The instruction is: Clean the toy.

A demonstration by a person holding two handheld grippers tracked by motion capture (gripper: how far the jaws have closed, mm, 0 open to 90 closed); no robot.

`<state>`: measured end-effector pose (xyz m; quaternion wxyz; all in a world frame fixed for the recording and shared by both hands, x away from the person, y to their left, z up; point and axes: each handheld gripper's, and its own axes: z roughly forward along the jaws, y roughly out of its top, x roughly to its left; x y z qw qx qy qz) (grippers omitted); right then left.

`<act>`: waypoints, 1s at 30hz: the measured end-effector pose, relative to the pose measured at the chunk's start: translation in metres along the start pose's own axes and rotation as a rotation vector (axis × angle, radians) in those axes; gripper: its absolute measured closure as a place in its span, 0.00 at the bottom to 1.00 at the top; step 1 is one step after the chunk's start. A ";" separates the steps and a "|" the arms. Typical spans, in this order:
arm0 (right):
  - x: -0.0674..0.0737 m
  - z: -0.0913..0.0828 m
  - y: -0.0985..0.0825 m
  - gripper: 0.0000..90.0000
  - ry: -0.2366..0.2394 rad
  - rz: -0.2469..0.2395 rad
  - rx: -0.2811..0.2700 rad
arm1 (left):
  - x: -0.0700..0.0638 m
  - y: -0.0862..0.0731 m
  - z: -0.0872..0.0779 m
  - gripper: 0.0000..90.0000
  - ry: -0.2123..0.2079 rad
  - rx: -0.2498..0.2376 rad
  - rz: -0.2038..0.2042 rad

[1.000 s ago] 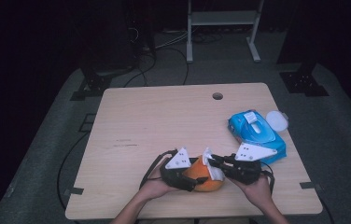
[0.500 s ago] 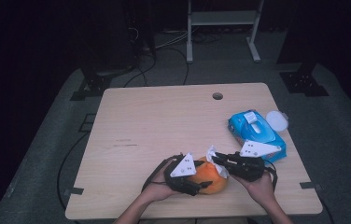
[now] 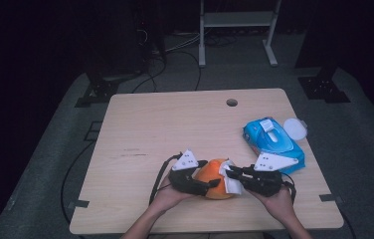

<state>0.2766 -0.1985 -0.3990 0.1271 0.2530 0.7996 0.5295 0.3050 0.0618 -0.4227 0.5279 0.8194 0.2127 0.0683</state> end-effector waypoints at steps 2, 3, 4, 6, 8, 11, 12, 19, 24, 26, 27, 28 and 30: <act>-0.004 -0.001 -0.001 0.90 -0.009 0.008 -0.002 | 0.003 -0.001 0.000 0.12 -0.003 0.013 0.006; -0.006 -0.001 -0.002 0.90 -0.015 0.016 -0.003 | 0.004 -0.002 0.000 0.11 -0.014 0.022 -0.003; -0.009 -0.002 -0.003 0.90 -0.021 0.024 -0.005 | 0.006 -0.004 0.001 0.10 -0.031 0.032 -0.014; -0.013 -0.003 -0.005 0.90 -0.030 0.033 -0.002 | 0.009 -0.007 0.002 0.10 -0.059 0.050 -0.021; -0.014 -0.001 -0.007 0.90 -0.024 0.039 0.004 | 0.008 -0.008 0.003 0.15 -0.068 0.047 -0.017; -0.010 0.000 -0.006 0.91 -0.023 0.030 0.005 | 0.004 -0.003 -0.002 0.30 -0.054 0.043 0.001; -0.007 -0.001 -0.004 0.91 -0.022 0.020 -0.005 | 0.004 -0.001 -0.004 0.34 -0.059 0.033 -0.006; 0.007 -0.004 0.007 0.91 0.063 0.019 -0.070 | -0.002 0.013 -0.014 0.38 -0.023 0.061 0.021; 0.002 0.005 0.000 0.91 0.022 -0.003 -0.016 | 0.002 0.007 -0.008 0.26 -0.034 0.067 0.008; -0.003 0.004 -0.002 0.91 0.011 0.015 -0.020 | 0.005 0.006 -0.008 0.19 -0.042 0.060 0.007; -0.005 0.003 -0.002 0.91 0.007 0.021 -0.020 | 0.007 0.005 -0.008 0.18 -0.045 0.057 0.003; -0.007 0.004 -0.003 0.91 0.008 0.031 -0.025 | 0.008 0.005 -0.008 0.16 -0.046 0.058 0.003; -0.010 0.004 -0.004 0.91 0.003 0.038 -0.025 | 0.008 0.004 -0.007 0.14 -0.050 0.065 0.006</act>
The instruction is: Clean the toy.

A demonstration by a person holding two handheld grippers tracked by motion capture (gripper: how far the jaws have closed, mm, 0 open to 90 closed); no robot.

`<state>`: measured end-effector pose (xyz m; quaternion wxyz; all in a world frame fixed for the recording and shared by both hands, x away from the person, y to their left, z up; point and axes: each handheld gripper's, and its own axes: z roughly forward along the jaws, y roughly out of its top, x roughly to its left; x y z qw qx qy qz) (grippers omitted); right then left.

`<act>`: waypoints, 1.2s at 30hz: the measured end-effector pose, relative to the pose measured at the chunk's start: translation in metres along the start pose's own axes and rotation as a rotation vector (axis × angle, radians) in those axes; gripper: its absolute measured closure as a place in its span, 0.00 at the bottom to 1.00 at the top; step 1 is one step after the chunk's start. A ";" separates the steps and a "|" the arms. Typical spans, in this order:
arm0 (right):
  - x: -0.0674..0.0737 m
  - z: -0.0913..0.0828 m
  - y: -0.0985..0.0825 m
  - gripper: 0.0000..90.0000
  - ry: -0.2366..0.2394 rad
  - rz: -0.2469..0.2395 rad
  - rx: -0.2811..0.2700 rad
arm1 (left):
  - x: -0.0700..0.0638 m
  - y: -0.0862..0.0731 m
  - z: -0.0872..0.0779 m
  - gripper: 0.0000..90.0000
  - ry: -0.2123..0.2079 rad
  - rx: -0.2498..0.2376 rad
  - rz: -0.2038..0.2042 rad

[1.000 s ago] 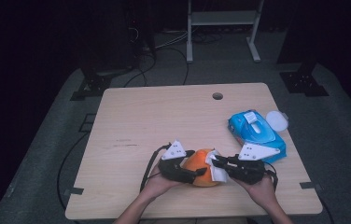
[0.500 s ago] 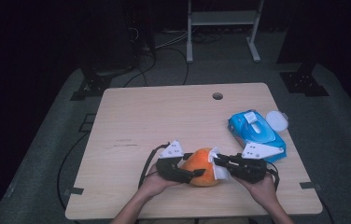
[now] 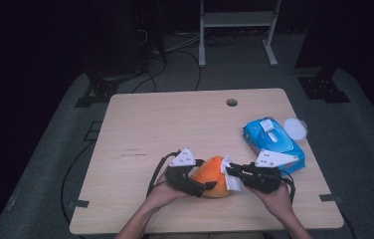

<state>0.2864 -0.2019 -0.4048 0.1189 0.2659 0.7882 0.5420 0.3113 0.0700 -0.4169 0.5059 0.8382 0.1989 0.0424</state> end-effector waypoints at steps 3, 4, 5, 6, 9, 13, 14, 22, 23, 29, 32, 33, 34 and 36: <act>-0.005 -0.001 0.000 0.90 -0.017 0.008 -0.002 | 0.001 -0.003 0.002 0.12 -0.004 0.015 0.010; -0.005 -0.001 -0.001 0.91 -0.022 0.010 -0.003 | 0.002 -0.004 0.003 0.12 -0.010 0.023 0.006; -0.006 -0.002 -0.001 0.90 -0.027 0.011 -0.004 | 0.003 -0.006 0.005 0.12 -0.013 0.031 0.005; -0.007 -0.002 -0.002 0.90 -0.028 0.014 -0.005 | 0.002 -0.008 0.006 0.13 -0.010 0.027 0.006; -0.006 -0.002 -0.002 0.91 -0.032 0.018 0.002 | 0.000 -0.008 0.005 0.28 0.016 0.018 0.020; 0.002 -0.004 0.003 0.91 -0.031 0.000 -0.018 | 0.001 -0.001 -0.005 0.37 0.017 -0.022 -0.008; 0.004 -0.004 0.004 0.91 -0.009 0.000 -0.021 | 0.001 0.001 -0.007 0.38 0.017 -0.032 -0.013; 0.007 0.002 0.003 0.91 0.002 -0.020 -0.002 | 0.002 0.000 -0.006 0.28 0.021 -0.022 -0.006; 0.004 0.001 0.002 0.90 -0.003 -0.017 -0.001 | 0.003 -0.001 -0.005 0.24 0.015 -0.023 -0.004; -0.007 -0.006 -0.003 0.90 -0.044 0.016 0.003 | 0.010 -0.010 0.003 0.11 -0.002 0.026 -0.032; -0.004 -0.006 -0.003 0.90 -0.029 0.023 -0.001 | 0.004 -0.012 0.009 0.15 0.011 0.017 -0.004; 0.000 -0.005 -0.001 0.90 -0.027 0.012 0.003 | 0.000 -0.012 0.009 0.20 0.023 0.009 0.009; 0.005 -0.005 0.001 0.90 0.000 0.004 -0.005 | -0.003 -0.011 0.008 0.28 0.037 0.001 0.023; 0.017 -0.003 0.006 0.90 0.032 -0.034 -0.014 | -0.010 -0.007 0.009 0.35 0.066 -0.004 0.052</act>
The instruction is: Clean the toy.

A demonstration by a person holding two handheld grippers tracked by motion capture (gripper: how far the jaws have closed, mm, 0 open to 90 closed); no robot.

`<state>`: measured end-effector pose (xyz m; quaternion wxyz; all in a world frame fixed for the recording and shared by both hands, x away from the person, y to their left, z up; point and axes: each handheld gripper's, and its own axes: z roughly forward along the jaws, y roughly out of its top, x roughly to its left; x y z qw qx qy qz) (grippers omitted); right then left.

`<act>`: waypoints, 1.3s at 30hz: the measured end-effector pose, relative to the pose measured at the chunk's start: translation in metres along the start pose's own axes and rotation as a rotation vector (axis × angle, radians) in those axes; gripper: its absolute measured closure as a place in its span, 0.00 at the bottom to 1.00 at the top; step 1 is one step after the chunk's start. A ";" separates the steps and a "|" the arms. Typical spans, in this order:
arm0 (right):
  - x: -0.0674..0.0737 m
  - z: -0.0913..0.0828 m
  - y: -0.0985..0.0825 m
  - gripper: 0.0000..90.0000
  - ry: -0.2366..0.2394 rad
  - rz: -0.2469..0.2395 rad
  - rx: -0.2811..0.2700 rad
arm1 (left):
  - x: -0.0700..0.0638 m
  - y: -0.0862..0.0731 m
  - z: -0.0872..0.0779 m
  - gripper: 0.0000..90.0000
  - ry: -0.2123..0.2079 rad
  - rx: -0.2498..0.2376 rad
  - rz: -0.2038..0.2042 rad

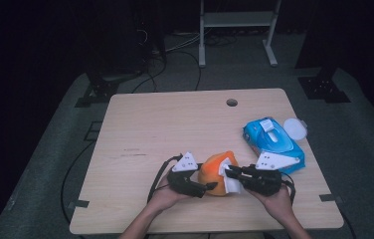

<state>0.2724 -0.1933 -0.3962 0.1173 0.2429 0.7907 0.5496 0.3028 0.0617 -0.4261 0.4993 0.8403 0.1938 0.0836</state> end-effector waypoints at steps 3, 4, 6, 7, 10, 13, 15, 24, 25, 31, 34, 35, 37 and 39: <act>0.010 0.002 0.006 0.90 -0.025 -0.070 0.012 | -0.004 0.004 -0.005 0.40 0.033 -0.013 0.013; 0.008 0.000 0.005 0.90 -0.029 -0.062 0.000 | -0.005 0.006 -0.008 0.41 0.039 -0.019 0.023; 0.004 -0.004 0.004 0.90 -0.033 -0.051 -0.004 | -0.004 0.009 -0.013 0.41 0.041 -0.018 0.039; 0.002 -0.004 0.002 0.90 -0.037 -0.047 0.001 | -0.003 0.008 -0.012 0.41 0.039 -0.011 0.038; 0.000 0.001 -0.001 0.90 -0.028 -0.025 0.021 | -0.003 0.002 -0.006 0.40 0.027 0.004 0.043; 0.005 0.003 0.000 0.90 -0.016 -0.049 0.020 | -0.005 0.000 -0.006 0.39 0.014 0.004 0.056; 0.005 0.003 0.002 0.90 -0.015 -0.050 0.021 | -0.009 -0.001 -0.005 0.38 0.012 0.012 0.076; -0.019 -0.010 -0.011 0.90 -0.101 -0.001 0.045 | -0.010 0.002 0.000 0.24 0.007 0.009 0.081; -0.017 -0.009 -0.011 0.90 -0.100 -0.009 0.047 | -0.009 0.002 0.001 0.20 0.008 0.008 0.063; 0.004 -0.003 0.002 0.90 0.000 -0.055 0.013 | -0.013 -0.003 0.004 0.26 -0.020 0.008 0.070; 0.005 -0.002 0.006 0.90 -0.005 -0.078 0.019 | -0.020 -0.004 0.005 0.31 -0.022 0.028 0.128; 0.002 -0.003 0.005 0.90 -0.006 -0.065 0.015 | -0.020 -0.004 0.006 0.32 -0.031 0.031 0.138; -0.008 -0.006 0.001 0.90 -0.060 -0.060 0.027 | -0.022 -0.004 0.006 0.32 -0.038 0.036 0.167; -0.018 -0.010 -0.004 0.90 -0.122 -0.059 0.056 | -0.022 -0.003 0.005 0.31 -0.024 0.035 0.174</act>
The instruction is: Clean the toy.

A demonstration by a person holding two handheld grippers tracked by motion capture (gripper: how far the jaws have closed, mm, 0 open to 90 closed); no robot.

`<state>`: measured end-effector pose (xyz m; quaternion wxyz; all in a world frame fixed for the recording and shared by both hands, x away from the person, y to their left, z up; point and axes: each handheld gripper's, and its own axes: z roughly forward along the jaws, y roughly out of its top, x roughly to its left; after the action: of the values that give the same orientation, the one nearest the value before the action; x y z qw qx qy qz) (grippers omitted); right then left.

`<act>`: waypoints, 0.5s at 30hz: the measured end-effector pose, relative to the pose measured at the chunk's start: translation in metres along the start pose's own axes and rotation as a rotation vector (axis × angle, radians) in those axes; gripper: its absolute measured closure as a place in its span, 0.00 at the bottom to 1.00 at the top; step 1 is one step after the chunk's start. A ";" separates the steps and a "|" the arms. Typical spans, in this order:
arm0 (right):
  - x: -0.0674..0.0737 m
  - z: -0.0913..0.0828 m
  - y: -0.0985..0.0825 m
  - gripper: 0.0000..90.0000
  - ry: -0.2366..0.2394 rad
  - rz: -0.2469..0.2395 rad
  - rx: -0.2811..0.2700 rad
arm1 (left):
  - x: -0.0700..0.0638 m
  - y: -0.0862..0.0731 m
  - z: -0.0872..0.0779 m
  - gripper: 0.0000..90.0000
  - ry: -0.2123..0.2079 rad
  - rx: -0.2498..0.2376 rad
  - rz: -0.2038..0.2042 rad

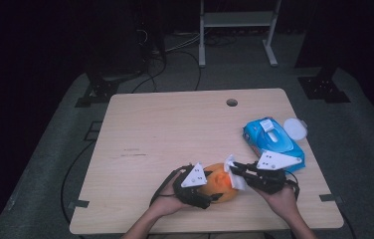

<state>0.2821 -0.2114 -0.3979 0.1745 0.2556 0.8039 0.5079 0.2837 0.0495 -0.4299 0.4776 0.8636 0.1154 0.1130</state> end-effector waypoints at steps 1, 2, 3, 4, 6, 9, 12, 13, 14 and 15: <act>-0.006 -0.002 -0.004 0.90 -0.007 0.026 0.004 | 0.002 0.001 0.000 0.28 0.013 -0.006 -0.011; -0.008 -0.003 -0.007 0.90 -0.011 0.044 0.006 | 0.005 0.001 0.000 0.24 0.021 -0.012 -0.035; -0.008 -0.004 -0.008 0.90 -0.011 0.043 0.010 | 0.009 0.002 0.000 0.22 0.018 -0.020 -0.068; -0.004 -0.004 -0.007 0.90 0.000 0.026 0.009 | 0.011 0.001 0.000 0.21 0.015 -0.024 -0.080; 0.004 -0.004 -0.004 0.90 0.027 0.009 -0.002 | 0.011 0.000 0.002 0.22 0.008 -0.031 -0.092; 0.016 -0.001 0.005 0.90 0.088 -0.014 -0.033 | 0.001 -0.001 0.003 0.29 -0.005 -0.018 -0.019; 0.021 0.002 0.011 0.90 0.103 -0.032 -0.034 | -0.010 0.000 0.005 0.31 -0.002 0.008 0.071; 0.020 0.002 0.012 0.90 0.093 -0.036 -0.030 | -0.012 0.000 0.005 0.32 -0.006 0.017 0.102; 0.018 0.002 0.011 0.90 0.082 -0.034 -0.024 | -0.014 0.001 0.006 0.32 -0.007 0.021 0.125; 0.016 0.002 0.009 0.90 0.066 -0.033 -0.015 | -0.015 0.001 0.006 0.32 -0.008 0.027 0.147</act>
<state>0.2729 -0.1974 -0.3912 0.1582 0.2240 0.8096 0.5189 0.2711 0.0401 -0.4335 0.4568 0.8766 0.0514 0.1426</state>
